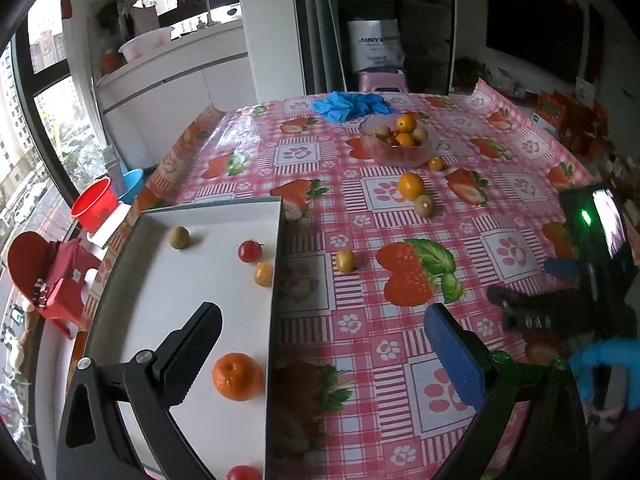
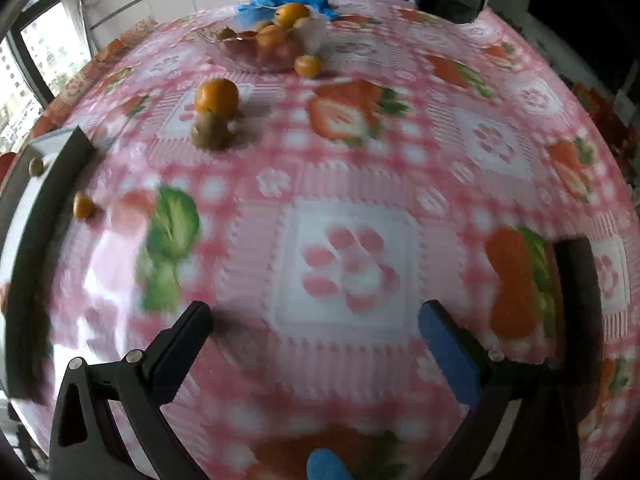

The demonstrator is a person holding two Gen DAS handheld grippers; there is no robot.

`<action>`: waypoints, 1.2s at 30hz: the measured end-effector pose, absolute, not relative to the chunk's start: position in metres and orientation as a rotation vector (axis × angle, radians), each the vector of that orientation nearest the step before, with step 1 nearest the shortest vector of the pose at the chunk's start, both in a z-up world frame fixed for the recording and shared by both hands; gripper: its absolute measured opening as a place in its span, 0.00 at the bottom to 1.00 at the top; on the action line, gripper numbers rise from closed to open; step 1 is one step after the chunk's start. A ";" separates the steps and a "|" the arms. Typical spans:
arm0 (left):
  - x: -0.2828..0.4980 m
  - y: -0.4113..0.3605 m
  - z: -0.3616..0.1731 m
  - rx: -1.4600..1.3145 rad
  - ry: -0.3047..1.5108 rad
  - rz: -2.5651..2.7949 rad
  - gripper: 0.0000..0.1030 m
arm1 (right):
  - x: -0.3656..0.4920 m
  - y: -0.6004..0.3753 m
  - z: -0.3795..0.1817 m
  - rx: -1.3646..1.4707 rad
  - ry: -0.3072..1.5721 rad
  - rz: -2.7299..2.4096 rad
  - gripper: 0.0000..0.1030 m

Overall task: Organize fruits
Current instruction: 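Move both tools back over the loose fruits on the tablecloth, then grasp a kiwi with the right tool while the left tool grasps a yellow fruit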

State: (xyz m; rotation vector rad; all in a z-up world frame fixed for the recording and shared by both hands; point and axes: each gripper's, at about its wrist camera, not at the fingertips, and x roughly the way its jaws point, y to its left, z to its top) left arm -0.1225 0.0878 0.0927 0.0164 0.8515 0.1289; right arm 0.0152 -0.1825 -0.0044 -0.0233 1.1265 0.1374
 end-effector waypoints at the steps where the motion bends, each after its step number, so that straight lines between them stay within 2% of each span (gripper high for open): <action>1: -0.122 0.092 0.092 0.008 0.854 0.130 0.99 | 0.023 -0.173 -0.003 -0.024 1.109 0.159 1.00; 4: -0.127 0.102 0.088 -0.029 0.870 0.131 0.99 | 0.046 -0.151 -0.002 -0.025 1.080 0.193 0.99; 6: -0.133 0.109 0.088 -0.039 0.877 0.132 0.99 | 0.061 -0.137 -0.003 -0.030 1.062 0.183 0.95; 9: -0.142 0.121 0.093 -0.025 0.877 0.149 0.99 | 0.074 -0.125 -0.004 -0.059 1.030 0.159 0.81; 12: -0.148 0.133 0.102 -0.027 0.867 0.162 0.99 | 0.079 -0.119 -0.002 -0.059 1.002 0.154 0.59; 13: -0.148 0.136 0.105 -0.030 0.867 0.162 0.99 | 0.080 -0.120 -0.001 -0.052 0.996 0.157 0.42; 14: -0.146 0.137 0.107 -0.030 0.867 0.161 0.98 | 0.082 -0.123 0.001 -0.035 0.996 0.168 0.29; 21: -0.117 0.109 0.102 -0.017 0.872 0.091 0.98 | 0.045 -0.160 0.009 0.060 0.986 0.220 0.29; 29: -0.052 0.065 0.059 0.020 0.918 0.077 0.98 | -0.028 -0.197 0.026 0.135 0.958 0.243 0.29; 36: -0.019 0.072 0.022 -0.024 1.021 0.156 0.98 | -0.065 -0.209 0.037 0.195 0.929 0.275 0.29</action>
